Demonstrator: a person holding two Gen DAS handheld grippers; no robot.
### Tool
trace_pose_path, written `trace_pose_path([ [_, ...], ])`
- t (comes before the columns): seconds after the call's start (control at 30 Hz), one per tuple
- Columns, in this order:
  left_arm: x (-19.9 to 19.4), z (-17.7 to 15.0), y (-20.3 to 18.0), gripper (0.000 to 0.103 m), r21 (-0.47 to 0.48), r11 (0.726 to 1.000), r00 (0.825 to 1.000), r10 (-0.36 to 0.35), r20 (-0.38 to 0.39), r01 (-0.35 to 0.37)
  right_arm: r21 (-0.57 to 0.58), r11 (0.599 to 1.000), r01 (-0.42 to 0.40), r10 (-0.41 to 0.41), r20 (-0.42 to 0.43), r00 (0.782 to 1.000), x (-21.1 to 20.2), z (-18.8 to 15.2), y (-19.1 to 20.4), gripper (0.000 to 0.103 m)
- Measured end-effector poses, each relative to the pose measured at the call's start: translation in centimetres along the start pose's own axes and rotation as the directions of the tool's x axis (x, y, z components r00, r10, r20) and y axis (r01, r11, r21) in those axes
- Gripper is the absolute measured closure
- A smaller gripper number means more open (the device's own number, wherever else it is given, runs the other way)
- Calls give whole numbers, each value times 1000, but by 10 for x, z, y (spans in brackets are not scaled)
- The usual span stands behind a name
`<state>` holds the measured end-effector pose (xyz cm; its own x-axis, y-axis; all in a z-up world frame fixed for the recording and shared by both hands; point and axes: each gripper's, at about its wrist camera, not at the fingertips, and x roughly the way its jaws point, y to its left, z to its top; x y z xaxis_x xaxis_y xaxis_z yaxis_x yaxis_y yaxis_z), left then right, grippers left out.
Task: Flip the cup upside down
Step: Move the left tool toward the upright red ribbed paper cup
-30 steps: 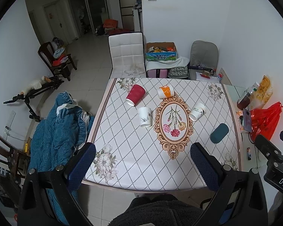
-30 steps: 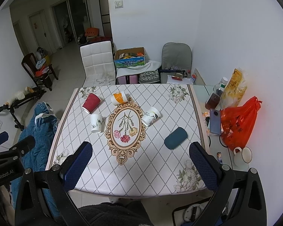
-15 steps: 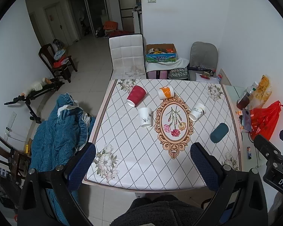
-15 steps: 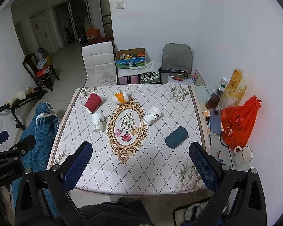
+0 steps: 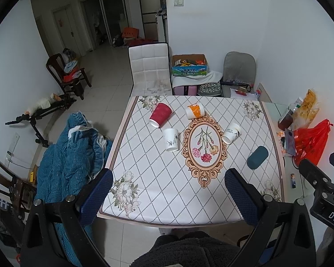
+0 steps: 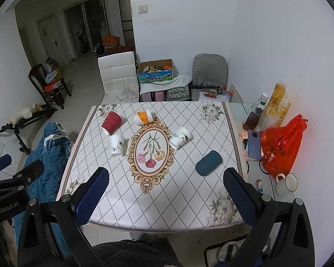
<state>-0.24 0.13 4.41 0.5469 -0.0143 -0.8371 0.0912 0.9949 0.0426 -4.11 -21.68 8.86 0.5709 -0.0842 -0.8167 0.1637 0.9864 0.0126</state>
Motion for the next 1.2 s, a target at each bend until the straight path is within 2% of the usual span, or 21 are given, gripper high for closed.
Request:
trace_pose_path([
  [0.23, -4, 4, -2, 0, 2, 1000, 1000, 2, 8, -2, 2, 1000, -5, 5, 13, 1000, -12, 9, 6, 0],
  [0.77, -2, 7, -8, 0, -21, 1000, 1000, 14, 22, -14, -5, 1000, -21, 21, 12, 1000, -3, 7, 5, 0],
  [0.93, 20, 9, -6, 0, -64, 997, 999, 44, 21, -42, -13, 999, -39, 38, -19, 999, 22, 11, 5, 0],
  [1.2, 71, 6, -3, 0, -91, 986, 990, 138, -5, -138, -36, 997, -65, 61, -107, 992, 92, 6, 3, 0],
])
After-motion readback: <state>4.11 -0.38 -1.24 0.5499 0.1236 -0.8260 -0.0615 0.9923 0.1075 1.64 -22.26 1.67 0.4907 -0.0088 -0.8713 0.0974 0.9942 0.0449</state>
